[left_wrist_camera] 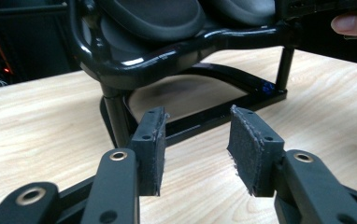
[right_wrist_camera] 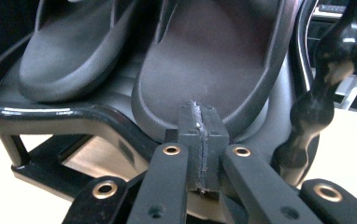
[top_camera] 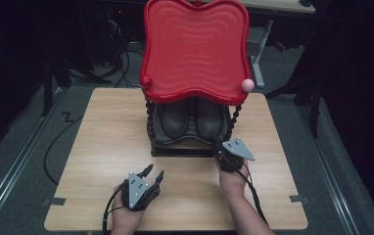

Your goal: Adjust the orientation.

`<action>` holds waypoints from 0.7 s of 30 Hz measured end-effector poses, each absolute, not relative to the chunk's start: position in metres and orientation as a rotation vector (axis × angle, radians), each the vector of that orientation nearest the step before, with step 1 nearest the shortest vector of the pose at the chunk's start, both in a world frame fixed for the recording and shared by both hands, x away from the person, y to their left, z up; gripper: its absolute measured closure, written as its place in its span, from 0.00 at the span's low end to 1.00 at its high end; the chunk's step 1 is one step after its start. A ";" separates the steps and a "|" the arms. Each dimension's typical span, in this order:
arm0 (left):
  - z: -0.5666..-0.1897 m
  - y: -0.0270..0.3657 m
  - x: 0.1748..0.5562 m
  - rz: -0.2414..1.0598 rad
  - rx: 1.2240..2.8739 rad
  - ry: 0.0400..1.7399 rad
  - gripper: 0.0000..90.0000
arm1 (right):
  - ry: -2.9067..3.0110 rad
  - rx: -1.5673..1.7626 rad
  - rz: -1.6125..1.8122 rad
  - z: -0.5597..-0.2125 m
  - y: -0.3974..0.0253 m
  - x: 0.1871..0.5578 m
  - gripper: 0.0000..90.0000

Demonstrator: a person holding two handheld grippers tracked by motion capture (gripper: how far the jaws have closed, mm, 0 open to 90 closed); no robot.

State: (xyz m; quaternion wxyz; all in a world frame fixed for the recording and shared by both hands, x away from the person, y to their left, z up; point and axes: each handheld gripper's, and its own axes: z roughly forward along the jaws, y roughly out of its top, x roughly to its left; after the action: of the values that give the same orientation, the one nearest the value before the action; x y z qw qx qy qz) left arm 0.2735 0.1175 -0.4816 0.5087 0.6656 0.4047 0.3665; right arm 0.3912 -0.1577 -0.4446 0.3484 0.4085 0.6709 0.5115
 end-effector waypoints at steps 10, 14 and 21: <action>-0.467 0.099 0.321 1.065 1.482 0.989 0.94 | 1.683 1.059 1.335 -0.440 -0.164 0.389 1.00; -0.465 0.089 0.348 1.095 1.444 1.019 0.96 | 1.665 1.096 1.311 -0.442 -0.170 0.394 1.00; -0.464 0.078 0.369 1.075 1.413 1.053 0.93 | 1.663 1.125 1.293 -0.447 -0.172 0.401 1.00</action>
State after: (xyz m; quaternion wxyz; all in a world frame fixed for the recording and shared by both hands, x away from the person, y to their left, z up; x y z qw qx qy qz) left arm 0.3689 0.0776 -0.4640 0.5130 0.5876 0.4377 0.4472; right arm 0.4008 -0.1719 -0.4468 0.3678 0.4381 0.6474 0.5036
